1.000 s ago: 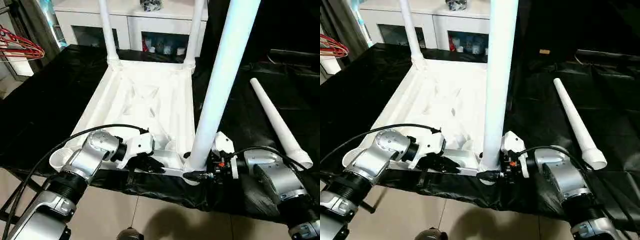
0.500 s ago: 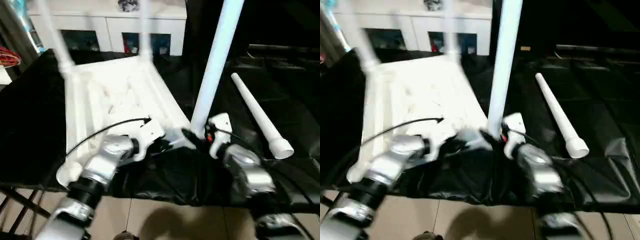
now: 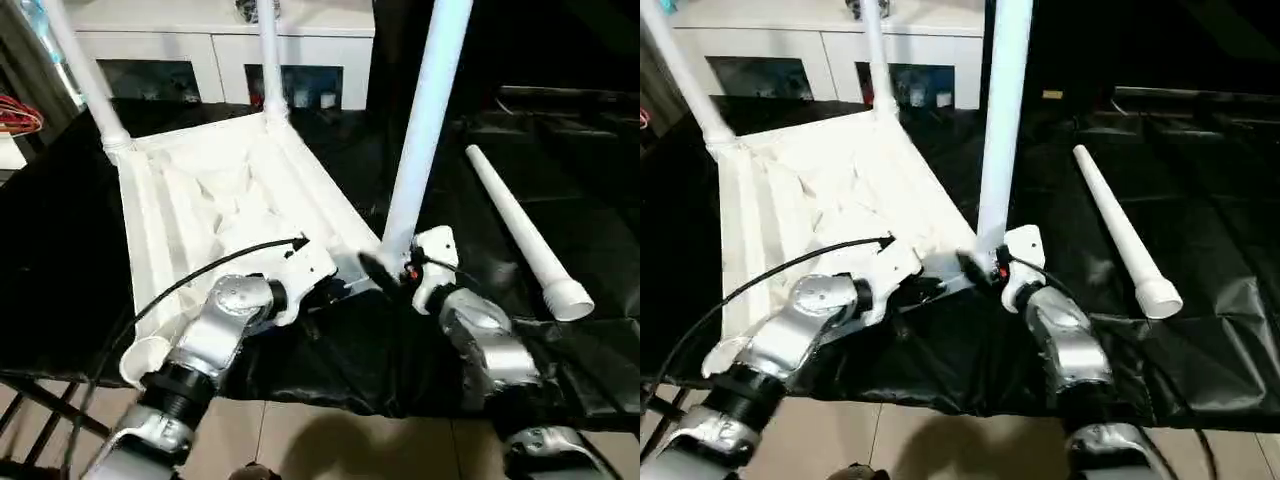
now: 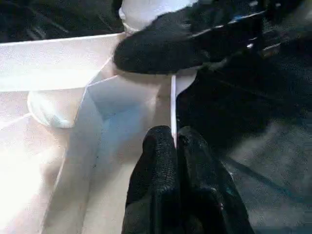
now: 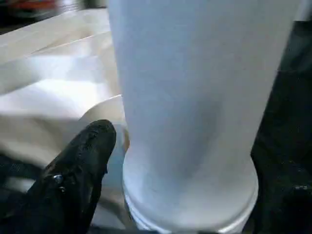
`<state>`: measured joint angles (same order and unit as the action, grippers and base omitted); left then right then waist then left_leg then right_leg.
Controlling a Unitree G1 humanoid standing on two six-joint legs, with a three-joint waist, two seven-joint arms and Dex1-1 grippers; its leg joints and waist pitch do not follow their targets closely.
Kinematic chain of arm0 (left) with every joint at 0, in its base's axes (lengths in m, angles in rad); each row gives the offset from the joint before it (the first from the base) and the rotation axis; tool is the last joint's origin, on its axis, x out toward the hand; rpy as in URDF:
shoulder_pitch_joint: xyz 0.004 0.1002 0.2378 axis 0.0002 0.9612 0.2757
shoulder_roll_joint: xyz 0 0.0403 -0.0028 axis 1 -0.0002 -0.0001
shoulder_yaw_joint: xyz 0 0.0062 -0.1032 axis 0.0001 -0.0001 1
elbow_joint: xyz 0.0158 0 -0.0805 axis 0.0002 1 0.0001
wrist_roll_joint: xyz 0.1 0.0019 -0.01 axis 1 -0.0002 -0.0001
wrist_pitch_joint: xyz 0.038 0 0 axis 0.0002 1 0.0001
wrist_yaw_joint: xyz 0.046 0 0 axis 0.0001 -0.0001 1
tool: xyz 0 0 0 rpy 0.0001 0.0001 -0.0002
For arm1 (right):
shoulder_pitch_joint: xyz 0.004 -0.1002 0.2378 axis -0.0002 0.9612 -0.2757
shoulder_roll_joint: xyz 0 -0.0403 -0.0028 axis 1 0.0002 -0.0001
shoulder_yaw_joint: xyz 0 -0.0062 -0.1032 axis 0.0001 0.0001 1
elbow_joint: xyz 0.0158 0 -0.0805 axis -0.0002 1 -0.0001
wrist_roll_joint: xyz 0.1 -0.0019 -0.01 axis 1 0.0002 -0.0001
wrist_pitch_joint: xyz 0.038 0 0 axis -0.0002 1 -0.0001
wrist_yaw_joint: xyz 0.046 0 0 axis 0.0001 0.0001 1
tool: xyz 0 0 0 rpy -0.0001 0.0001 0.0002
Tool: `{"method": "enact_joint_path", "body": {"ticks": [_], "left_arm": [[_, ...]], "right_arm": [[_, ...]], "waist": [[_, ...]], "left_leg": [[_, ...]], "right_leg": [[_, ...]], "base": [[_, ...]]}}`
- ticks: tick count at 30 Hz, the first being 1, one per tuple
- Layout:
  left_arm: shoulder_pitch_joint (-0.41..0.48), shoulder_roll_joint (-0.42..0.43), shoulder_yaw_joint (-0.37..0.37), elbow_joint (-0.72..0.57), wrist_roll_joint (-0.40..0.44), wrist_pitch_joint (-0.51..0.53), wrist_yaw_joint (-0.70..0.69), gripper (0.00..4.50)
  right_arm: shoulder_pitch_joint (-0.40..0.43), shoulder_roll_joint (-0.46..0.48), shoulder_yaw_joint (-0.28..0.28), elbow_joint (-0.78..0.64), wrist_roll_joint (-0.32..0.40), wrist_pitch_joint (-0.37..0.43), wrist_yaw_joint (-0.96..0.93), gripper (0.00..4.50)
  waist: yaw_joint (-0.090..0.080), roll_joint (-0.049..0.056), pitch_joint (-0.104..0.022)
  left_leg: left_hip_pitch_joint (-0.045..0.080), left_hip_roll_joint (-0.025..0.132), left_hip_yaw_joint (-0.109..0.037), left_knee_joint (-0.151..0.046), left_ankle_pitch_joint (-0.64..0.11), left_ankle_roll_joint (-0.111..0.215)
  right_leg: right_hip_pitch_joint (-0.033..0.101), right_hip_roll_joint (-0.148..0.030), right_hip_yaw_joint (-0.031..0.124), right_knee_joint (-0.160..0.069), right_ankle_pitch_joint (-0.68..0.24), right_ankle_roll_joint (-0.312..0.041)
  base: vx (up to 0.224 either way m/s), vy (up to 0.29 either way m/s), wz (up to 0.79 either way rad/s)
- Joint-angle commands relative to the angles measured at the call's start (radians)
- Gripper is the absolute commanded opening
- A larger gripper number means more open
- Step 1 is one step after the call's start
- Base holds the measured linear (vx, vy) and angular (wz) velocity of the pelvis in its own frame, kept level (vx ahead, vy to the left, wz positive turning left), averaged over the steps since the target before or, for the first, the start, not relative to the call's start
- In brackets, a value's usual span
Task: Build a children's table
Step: Rotate leg to tighten
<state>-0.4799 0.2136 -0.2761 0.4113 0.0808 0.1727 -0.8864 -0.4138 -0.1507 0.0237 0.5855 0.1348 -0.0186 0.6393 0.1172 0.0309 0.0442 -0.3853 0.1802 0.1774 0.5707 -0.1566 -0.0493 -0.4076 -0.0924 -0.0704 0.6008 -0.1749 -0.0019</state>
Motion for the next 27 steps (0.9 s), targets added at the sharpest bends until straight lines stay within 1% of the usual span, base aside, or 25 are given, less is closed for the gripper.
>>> {"method": "enact_joint_path", "body": {"ticks": [1,2,3,4,5,6,8,9,10,11,12,13,14,15,16,17,18,19,20,21,22,25,27], "left_arm": [[-0.008,0.001,-0.032,-0.031,-0.044,-0.055,-0.074,0.00],[-0.011,0.015,-0.034,-0.028,-0.048,-0.061,-0.099,0.00],[-0.011,0.015,-0.034,-0.028,-0.048,-0.061,-0.099,0.00],[-0.018,0.036,-0.035,-0.020,-0.055,-0.069,-0.139,0.00],[-0.020,0.043,-0.034,-0.018,-0.058,-0.070,-0.154,0.00],[-0.021,0.046,-0.034,-0.017,-0.059,-0.071,-0.161,0.00],[-0.023,0.056,-0.032,-0.016,-0.068,-0.071,-0.187,0.00],[-0.027,0.080,-0.036,-0.015,-0.084,-0.075,-0.248,0.00],[-0.030,0.091,-0.042,-0.012,-0.090,-0.080,-0.274,0.00],[-0.034,0.098,-0.047,-0.008,-0.091,-0.086,-0.291,0.00],[-0.037,0.104,-0.050,-0.004,-0.093,-0.090,-0.307,0.00],[-0.041,0.111,-0.054,0.001,-0.095,-0.097,-0.330,0.00],[-0.050,0.120,-0.060,0.011,-0.094,-0.104,-0.356,0.00],[-0.052,0.122,-0.061,0.013,-0.093,-0.106,-0.360,0.00],[-0.052,0.122,-0.061,0.013,-0.093,-0.106,-0.360,0.00],[-0.059,0.124,-0.062,0.023,-0.091,-0.112,-0.365,0.00],[-0.073,0.129,-0.066,0.044,-0.085,-0.124,-0.380,0.00],[-0.073,0.129,-0.066,0.044,-0.085,-0.124,-0.380,0.00],[-0.079,0.132,-0.069,0.052,-0.083,-0.128,-0.388,0.00],[-0.090,0.136,-0.071,0.071,-0.086,-0.140,-0.406,0.00],[-0.090,0.136,-0.071,0.071,-0.086,-0.140,-0.406,0.00],[-0.099,0.138,-0.072,0.087,-0.087,-0.149,-0.419,0.00],[-0.110,0.137,-0.074,0.107,-0.083,-0.161,-0.425,0.00]], "right_arm": [[0.014,-0.012,0.062,-0.055,0.029,0.025,0.117,3.85],[0.020,-0.033,0.072,-0.076,0.042,0.040,0.168,3.85],[0.020,-0.033,0.072,-0.076,0.042,0.040,0.168,3.85],[0.022,-0.069,0.084,-0.096,0.058,0.061,0.255,3.85],[0.021,-0.083,0.088,-0.101,0.065,0.071,0.288,3.85],[0.021,-0.089,0.089,-0.104,0.068,0.076,0.303,3.85],[0.019,-0.111,0.098,-0.111,0.073,0.085,0.351,3.85],[0.023,-0.161,0.132,-0.139,0.079,0.108,0.460,3.85],[0.026,-0.184,0.149,-0.154,0.083,0.122,0.509,3.85],[0.029,-0.199,0.163,-0.166,0.084,0.125,0.542,3.85],[0.032,-0.211,0.174,-0.174,0.084,0.127,0.564,3.85],[0.033,-0.223,0.186,-0.183,0.082,0.127,0.590,3.85],[0.034,-0.235,0.199,-0.184,0.066,0.093,0.608,3.85],[0.033,-0.237,0.201,-0.183,0.062,0.083,0.610,3.85],[0.033,-0.237,0.201,-0.183,0.062,0.083,0.610,3.85],[0.032,-0.242,0.208,-0.181,0.058,0.086,0.626,3.85],[0.028,-0.253,0.220,-0.179,0.052,0.088,0.654,3.85],[0.028,-0.253,0.220,-0.179,0.052,0.088,0.654,3.85],[0.027,-0.257,0.225,-0.180,0.053,0.094,0.665,3.70],[0.025,-0.265,0.233,-0.189,0.057,0.108,0.686,3.59],[0.025,-0.265,0.233,-0.189,0.057,0.108,0.686,3.59],[0.026,-0.270,0.241,-0.195,0.057,0.111,0.699,3.21],[0.029,-0.268,0.246,-0.194,0.050,0.101,0.698,3.15]], "waist": [[0.006,-0.005,-0.066],[0.009,-0.004,-0.065],[0.013,-0.003,-0.066],[0.015,-0.005,-0.064],[0.018,-0.007,-0.065],[0.023,-0.004,-0.065],[0.030,-0.005,-0.065],[0.034,-0.010,-0.065],[0.037,-0.011,-0.065],[0.039,-0.015,-0.066],[0.044,-0.011,-0.066],[0.045,-0.015,-0.066],[0.050,-0.016,-0.066],[0.053,-0.015,-0.065],[0.053,-0.015,-0.065],[0.055,-0.019,-0.063],[0.056,-0.018,-0.063],[0.057,-0.017,-0.062],[0.058,-0.017,-0.062],[0.058,-0.017,-0.063],[0.058,-0.017,-0.063],[0.060,-0.018,-0.063],[0.063,-0.019,-0.064]], "left_leg": [[0.013,0.044,-0.015,-0.060,-0.247,0.064],[0.014,0.046,-0.014,-0.061,-0.255,0.063],[0.015,0.047,-0.015,-0.061,-0.256,0.061],[0.015,0.048,-0.015,-0.063,-0.265,0.057],[0.016,0.048,-0.014,-0.062,-0.266,0.057],[0.016,0.049,-0.013,-0.061,-0.266,0.059],[0.018,0.050,-0.012,-0.060,-0.267,0.057],[0.018,0.050,-0.012,-0.059,-0.261,0.059],[0.018,0.050,-0.012,-0.058,-0.258,0.061],[0.017,0.051,-0.011,-0.057,-0.250,0.068],[0.017,0.053,-0.012,-0.056,-0.241,0.073],[0.017,0.052,-0.011,-0.056,-0.239,0.074],[0.018,0.053,-0.011,-0.056,-0.238,0.073],[0.018,0.052,-0.011,-0.056,-0.244,0.069],[0.018,0.052,-0.011,-0.056,-0.244,0.069],[0.018,0.051,-0.012,-0.057,-0.255,0.061],[0.020,0.052,-0.012,-0.059,-0.267,0.056],[0.021,0.052,-0.012,-0.059,-0.274,0.054],[0.022,0.054,-0.013,-0.060,-0.283,0.048],[0.020,0.054,-0.014,-0.060,-0.284,0.045],[0.020,0.054,-0.014,-0.060,-0.284,0.045],[0.020,0.054,-0.014,-0.060,-0.280,0.046],[0.019,0.053,-0.014,-0.059,-0.272,0.046]], "right_leg": [[0.054,-0.057,0.040,-0.068,-0.159,-0.210],[0.053,-0.057,0.040,-0.070,-0.171,-0.209],[0.053,-0.057,0.040,-0.068,-0.170,-0.212],[0.052,-0.057,0.040,-0.068,-0.182,-0.214],[0.054,-0.056,0.039,-0.068,-0.186,-0.214],[0.052,-0.057,0.040,-0.066,-0.188,-0.216],[0.049,-0.058,0.041,-0.067,-0.191,-0.218],[0.052,-0.059,0.040,-0.065,-0.196,-0.219],[0.051,-0.058,0.040,-0.065,-0.196,-0.219],[0.051,-0.057,0.040,-0.064,-0.189,-0.217],[0.049,-0.058,0.041,-0.061,-0.180,-0.219],[0.048,-0.058,0.041,-0.062,-0.179,-0.220],[0.048,-0.061,0.042,-0.063,-0.189,-0.221],[0.046,-0.062,0.042,-0.064,-0.208,-0.219],[0.046,-0.062,0.042,-0.064,-0.208,-0.219],[0.045,-0.063,0.042,-0.066,-0.235,-0.213],[0.044,-0.063,0.043,-0.068,-0.257,-0.208],[0.043,-0.062,0.043,-0.070,-0.272,-0.206],[0.043,-0.064,0.044,-0.070,-0.279,-0.204],[0.044,-0.064,0.044,-0.069,-0.278,-0.203],[0.044,-0.064,0.044,-0.069,-0.278,-0.203],[0.044,-0.065,0.044,-0.068,-0.270,-0.203],[0.044,-0.065,0.044,-0.067,-0.264,-0.203]], "base": [[0.000,0.000,0.00],[0.000,0.000,0.00],[0.000,0.000,0.00],[0.000,0.000,0.00],[0.000,0.000,0.00],[0.000,0.000,0.00],[0.000,0.000,0.00],[0.000,0.000,0.00],[0.000,0.000,0.00],[0.000,0.000,0.00],[0.000,0.000,0.00],[0.000,0.000,0.00],[0.000,0.000,0.00],[0.000,0.000,0.00],[0.000,0.000,0.00],[0.000,0.000,0.00],[0.000,0.000,0.00],[0.000,0.000,0.00],[0.000,0.000,0.00],[0.000,0.000,0.00],[0.000,0.000,0.00],[0.000,0.000,0.00],[0.000,0.000,0.00]]}}
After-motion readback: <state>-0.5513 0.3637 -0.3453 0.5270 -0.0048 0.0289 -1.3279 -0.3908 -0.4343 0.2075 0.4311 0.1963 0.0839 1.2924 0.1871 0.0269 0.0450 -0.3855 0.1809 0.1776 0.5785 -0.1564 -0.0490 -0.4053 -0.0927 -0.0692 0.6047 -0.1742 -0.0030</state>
